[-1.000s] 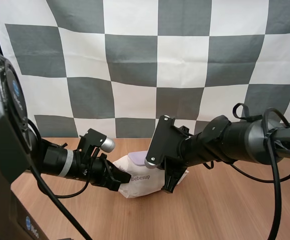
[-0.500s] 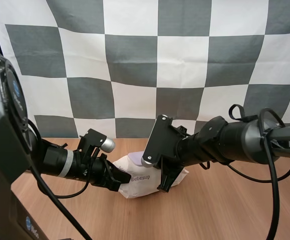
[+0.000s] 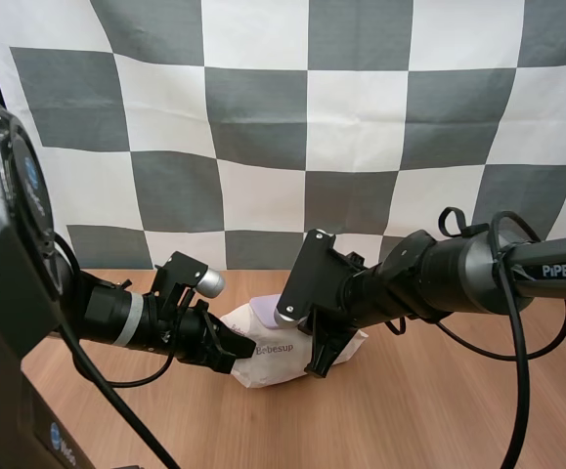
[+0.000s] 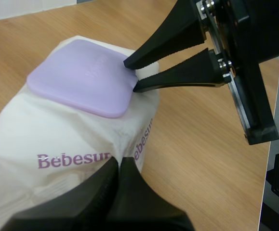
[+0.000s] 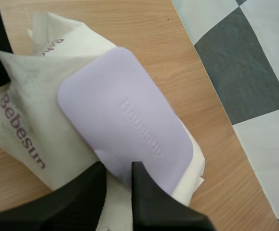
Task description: Open the wet wipes lid
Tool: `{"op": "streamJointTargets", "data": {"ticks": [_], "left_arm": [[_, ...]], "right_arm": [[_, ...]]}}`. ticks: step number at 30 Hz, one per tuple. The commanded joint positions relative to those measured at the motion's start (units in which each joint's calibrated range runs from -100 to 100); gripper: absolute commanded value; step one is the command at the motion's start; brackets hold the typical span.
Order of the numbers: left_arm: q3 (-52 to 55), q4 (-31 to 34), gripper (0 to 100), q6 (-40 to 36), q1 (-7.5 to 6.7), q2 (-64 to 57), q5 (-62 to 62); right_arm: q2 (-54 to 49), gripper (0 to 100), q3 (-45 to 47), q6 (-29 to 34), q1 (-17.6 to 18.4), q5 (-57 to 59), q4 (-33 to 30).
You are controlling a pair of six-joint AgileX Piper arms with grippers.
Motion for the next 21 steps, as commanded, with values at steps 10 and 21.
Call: {"op": "streamJointTargets", "data": {"ticks": [10, 21], "left_arm": [[-0.03, 0.1, 0, -0.02, -0.03, -0.08, 0.0], [-0.03, 0.44, 0, -0.02, -0.03, -0.08, 0.0]], "right_arm": [[0.01, 0, 0.01, 0.0, 0.04, -0.11, 0.55], [0.01, 0, -2.06, 0.0, 0.36, 0.79, 5.45]]}}
